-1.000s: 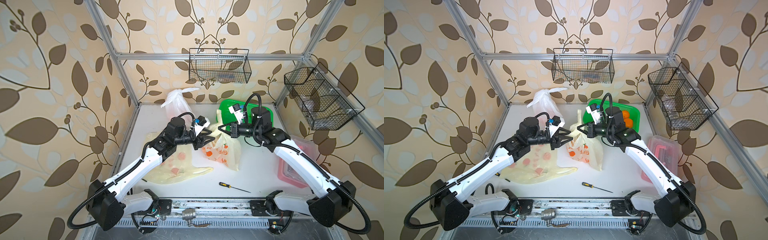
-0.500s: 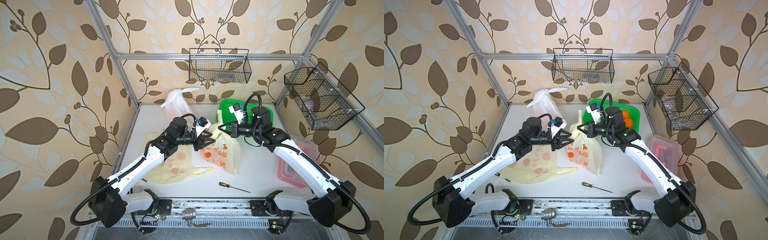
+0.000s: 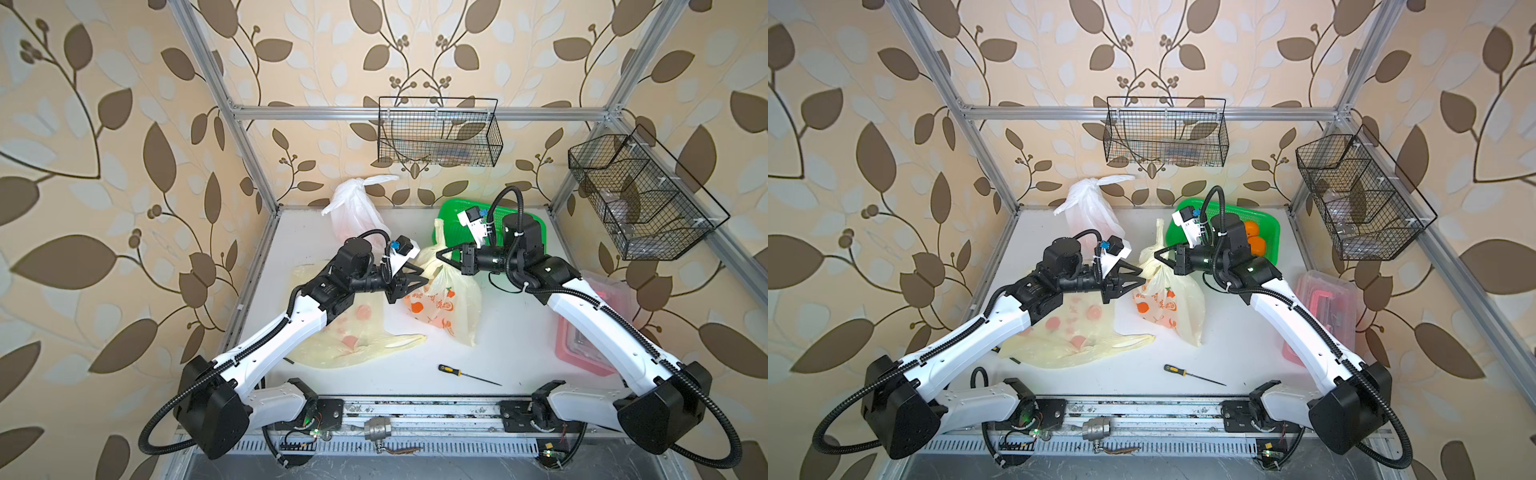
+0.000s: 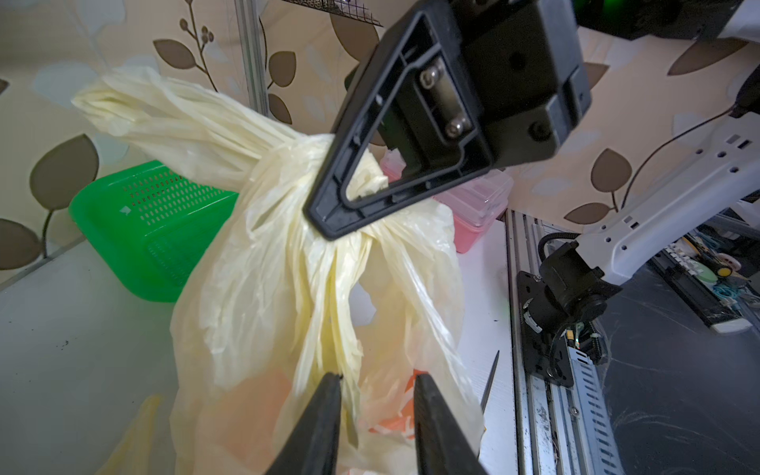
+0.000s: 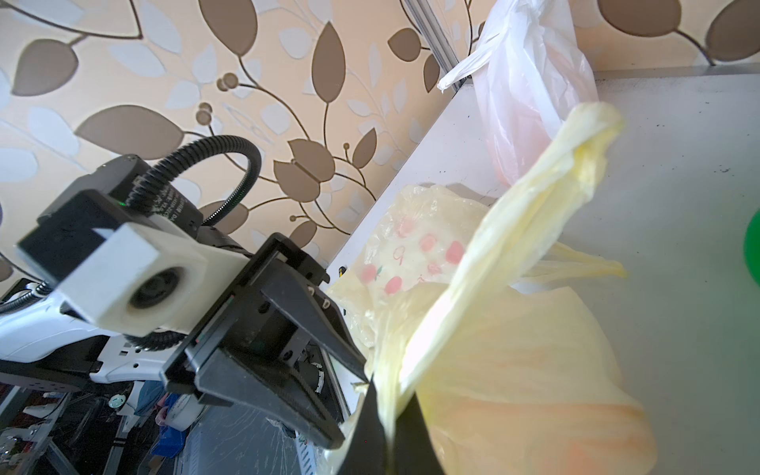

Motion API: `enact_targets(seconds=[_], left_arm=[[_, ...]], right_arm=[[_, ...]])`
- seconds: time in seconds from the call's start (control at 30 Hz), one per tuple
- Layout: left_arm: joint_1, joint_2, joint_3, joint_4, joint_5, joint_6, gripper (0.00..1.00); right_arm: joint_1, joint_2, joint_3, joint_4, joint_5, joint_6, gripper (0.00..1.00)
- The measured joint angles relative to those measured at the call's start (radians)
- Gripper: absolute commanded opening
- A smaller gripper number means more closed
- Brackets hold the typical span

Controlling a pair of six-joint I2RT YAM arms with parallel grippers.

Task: Place the oranges into plastic bags & tie knots
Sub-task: Tie the plastic bag at the center of the board.

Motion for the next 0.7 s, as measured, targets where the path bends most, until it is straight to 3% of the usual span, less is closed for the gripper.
enact_targets(seconds=[0.27,0.63,0.7], left_arm=[[0.000,0.056,0.000,0.024,0.057,-0.031,0.34],[0.000,0.095,0.012,0.088,0.059,-0.093,0.24],[0.000,0.095,0.012,0.095,0.046,-0.105,0.17]], right_arm=[[0.002,0.000,0.000,0.002,0.000,0.006,0.00],[0.008,0.000,0.000,0.013,0.007,0.008,0.00],[0.008,0.000,0.000,0.013,0.008,0.008,0.00]])
